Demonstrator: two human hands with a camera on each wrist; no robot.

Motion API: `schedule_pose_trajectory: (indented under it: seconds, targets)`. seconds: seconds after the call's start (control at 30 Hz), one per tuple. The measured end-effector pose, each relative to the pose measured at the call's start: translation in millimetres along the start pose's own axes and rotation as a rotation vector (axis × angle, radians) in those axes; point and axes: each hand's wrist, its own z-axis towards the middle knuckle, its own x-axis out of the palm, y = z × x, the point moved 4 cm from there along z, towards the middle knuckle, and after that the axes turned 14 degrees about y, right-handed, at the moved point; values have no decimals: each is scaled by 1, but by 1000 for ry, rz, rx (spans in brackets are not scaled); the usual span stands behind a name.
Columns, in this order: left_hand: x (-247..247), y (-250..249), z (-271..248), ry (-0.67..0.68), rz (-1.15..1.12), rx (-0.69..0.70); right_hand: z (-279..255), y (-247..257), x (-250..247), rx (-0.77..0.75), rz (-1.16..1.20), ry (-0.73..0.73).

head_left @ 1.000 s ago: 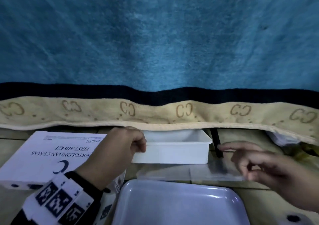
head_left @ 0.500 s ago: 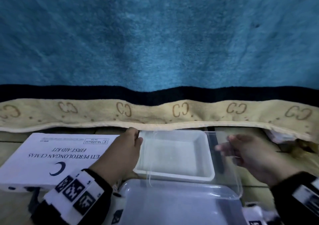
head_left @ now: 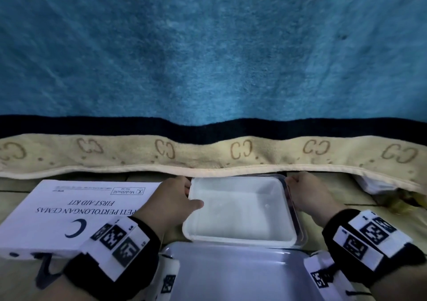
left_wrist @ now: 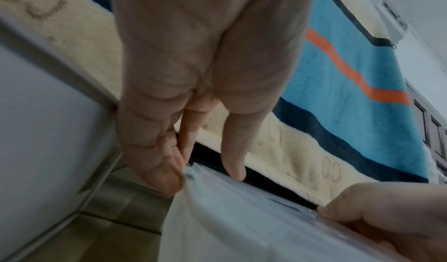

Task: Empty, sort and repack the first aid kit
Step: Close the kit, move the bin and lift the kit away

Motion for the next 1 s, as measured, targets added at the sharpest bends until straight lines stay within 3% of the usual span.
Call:
schedule_pose_trajectory:
  seconds: [0.23, 0.4, 0.73, 0.93, 1.0]
  targets:
    - [-4, 5, 6, -34, 23, 1, 1, 8, 14, 52, -151, 63]
    - [-5, 2, 8, 4, 134, -13, -5, 20, 8, 6, -209, -5]
    - [1, -15, 6, 26, 604, 71, 3, 31, -2, -60, -367, -51]
    - [-1, -12, 6, 184, 668, 35, -1, 30, -6, -49, -295, 46]
    - [0, -13, 3, 168, 707, 22, -2, 31, -5, -33, -321, 50]
